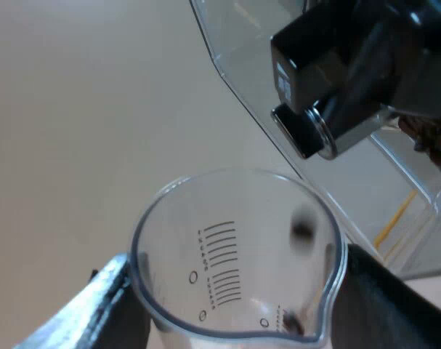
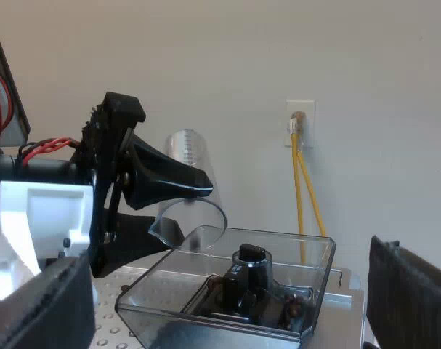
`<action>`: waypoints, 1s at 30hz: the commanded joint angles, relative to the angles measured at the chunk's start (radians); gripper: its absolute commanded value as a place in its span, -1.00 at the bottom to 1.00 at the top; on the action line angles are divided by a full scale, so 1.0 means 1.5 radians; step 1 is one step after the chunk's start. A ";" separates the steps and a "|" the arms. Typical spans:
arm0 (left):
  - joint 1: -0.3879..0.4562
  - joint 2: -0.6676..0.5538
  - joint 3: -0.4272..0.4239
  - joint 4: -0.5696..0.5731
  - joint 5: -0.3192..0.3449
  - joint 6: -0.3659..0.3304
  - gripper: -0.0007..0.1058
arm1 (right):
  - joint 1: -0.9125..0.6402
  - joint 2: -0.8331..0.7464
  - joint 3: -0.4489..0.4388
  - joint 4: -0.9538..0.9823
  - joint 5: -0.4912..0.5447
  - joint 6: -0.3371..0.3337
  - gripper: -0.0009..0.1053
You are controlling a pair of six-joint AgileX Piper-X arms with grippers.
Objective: Pour the beans into the coffee machine
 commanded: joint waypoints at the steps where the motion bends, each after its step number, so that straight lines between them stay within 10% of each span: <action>1: -0.004 -0.005 -0.006 -0.006 -0.005 0.022 -0.98 | -0.001 -0.004 -0.007 -0.005 0.004 -0.007 0.48; 14: -0.004 -0.037 -0.006 -0.006 -0.033 -0.022 -0.98 | -0.001 -0.004 -0.007 -0.005 0.001 -0.007 0.48; 24: -0.004 -0.146 -0.006 -0.003 -0.132 -0.691 -0.98 | -0.001 0.000 -0.007 -0.005 -0.185 -0.007 0.48; 30: 0.015 -0.226 -0.006 0.075 -0.141 -0.865 -0.98 | -0.001 0.024 -0.007 -0.010 -0.215 -0.005 0.48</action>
